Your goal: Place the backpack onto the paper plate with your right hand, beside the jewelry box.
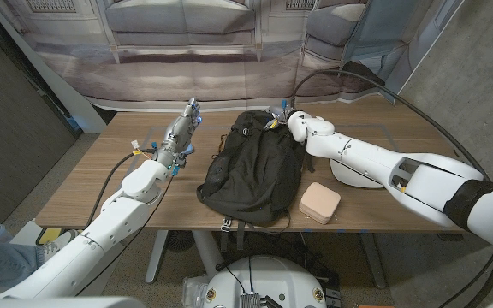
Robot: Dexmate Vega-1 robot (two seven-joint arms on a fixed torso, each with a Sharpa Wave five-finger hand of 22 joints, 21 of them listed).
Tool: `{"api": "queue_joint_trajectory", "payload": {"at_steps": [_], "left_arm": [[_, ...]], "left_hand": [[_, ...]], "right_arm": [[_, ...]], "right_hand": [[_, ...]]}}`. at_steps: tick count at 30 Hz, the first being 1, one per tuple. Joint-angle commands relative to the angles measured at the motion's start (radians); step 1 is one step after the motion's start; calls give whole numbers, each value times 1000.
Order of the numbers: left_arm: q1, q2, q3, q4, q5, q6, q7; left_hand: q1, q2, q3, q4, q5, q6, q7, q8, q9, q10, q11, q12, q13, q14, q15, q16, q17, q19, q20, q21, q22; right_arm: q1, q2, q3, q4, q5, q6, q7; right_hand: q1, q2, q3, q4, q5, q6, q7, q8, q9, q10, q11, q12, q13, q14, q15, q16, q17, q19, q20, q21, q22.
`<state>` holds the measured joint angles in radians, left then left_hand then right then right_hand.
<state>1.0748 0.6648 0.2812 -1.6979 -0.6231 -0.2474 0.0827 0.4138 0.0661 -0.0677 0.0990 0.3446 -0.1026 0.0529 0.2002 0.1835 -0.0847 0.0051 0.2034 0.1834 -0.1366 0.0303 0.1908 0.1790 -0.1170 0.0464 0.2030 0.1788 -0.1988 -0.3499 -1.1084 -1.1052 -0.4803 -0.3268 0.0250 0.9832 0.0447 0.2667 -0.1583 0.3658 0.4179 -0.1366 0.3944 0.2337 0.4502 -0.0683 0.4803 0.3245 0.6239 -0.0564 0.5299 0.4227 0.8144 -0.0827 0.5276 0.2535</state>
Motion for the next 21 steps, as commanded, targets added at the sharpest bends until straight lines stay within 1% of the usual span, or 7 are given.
{"api": "queue_joint_trajectory", "payload": {"at_steps": [1,3,7,12,15,18,21], "left_arm": [[-3,0,1,-5,2,0,-1],[-4,-3,0,-1,-8,-8,-13],[-4,1,-1,-6,-3,-6,-9],[-6,3,0,-5,-2,-3,-12],[-7,5,1,-7,5,0,-6],[-7,5,1,-9,5,2,-5],[-6,5,1,-9,5,-1,-6]], "left_hand": [[3,7,-5,2,-3,3,-4,1,4,1,3,4,4,8,1,0,5,-2,5,3,4],[3,7,-6,2,-3,3,-4,1,4,2,2,4,4,8,1,0,5,-2,6,3,4],[3,8,-6,2,-3,3,-5,1,4,2,2,4,4,8,0,0,5,-2,6,3,4],[3,8,-7,2,-4,3,-5,1,4,1,3,3,4,8,0,0,5,-2,7,2,4],[4,8,-8,2,-4,3,-5,1,4,1,3,3,4,9,0,0,5,-2,7,3,4],[4,9,-8,2,-4,3,-5,0,4,1,2,3,4,8,-1,-1,5,-1,7,3,4],[4,9,-9,2,-4,2,-5,0,4,2,2,3,4,9,0,0,5,-1,7,3,4]], "right_arm": [[-53,-21,51,-23,4,56,-114],[-60,-22,56,-25,3,65,-132],[-74,-28,70,-29,5,94,-171],[-92,-36,86,-40,8,126,-209],[-105,-39,100,-43,14,150,-236],[-108,-41,105,-45,12,158,-241],[-111,-43,110,-49,13,164,-241]], "right_hand": [[83,23,-9,-9,-25,85,0,38,17,60,-8,18,23,49,-164,66,56,22,-137,45,28],[117,28,-17,-9,-41,112,1,51,25,94,-17,31,36,79,-173,96,83,30,-140,67,41],[222,46,-29,-12,-82,175,-1,84,50,158,-23,61,80,144,-178,161,149,46,-141,136,84],[358,59,-38,-9,-153,213,1,115,92,198,-37,85,146,194,-178,203,225,49,-142,247,160],[391,61,-45,-3,-175,232,20,133,115,230,-39,101,174,229,-178,212,250,54,-141,306,195],[407,60,-51,1,-181,243,30,146,135,253,-42,111,196,248,-177,210,266,52,-141,349,220],[412,61,-53,3,-182,245,32,151,143,263,-41,116,205,257,-177,212,273,50,-141,364,229]]}}
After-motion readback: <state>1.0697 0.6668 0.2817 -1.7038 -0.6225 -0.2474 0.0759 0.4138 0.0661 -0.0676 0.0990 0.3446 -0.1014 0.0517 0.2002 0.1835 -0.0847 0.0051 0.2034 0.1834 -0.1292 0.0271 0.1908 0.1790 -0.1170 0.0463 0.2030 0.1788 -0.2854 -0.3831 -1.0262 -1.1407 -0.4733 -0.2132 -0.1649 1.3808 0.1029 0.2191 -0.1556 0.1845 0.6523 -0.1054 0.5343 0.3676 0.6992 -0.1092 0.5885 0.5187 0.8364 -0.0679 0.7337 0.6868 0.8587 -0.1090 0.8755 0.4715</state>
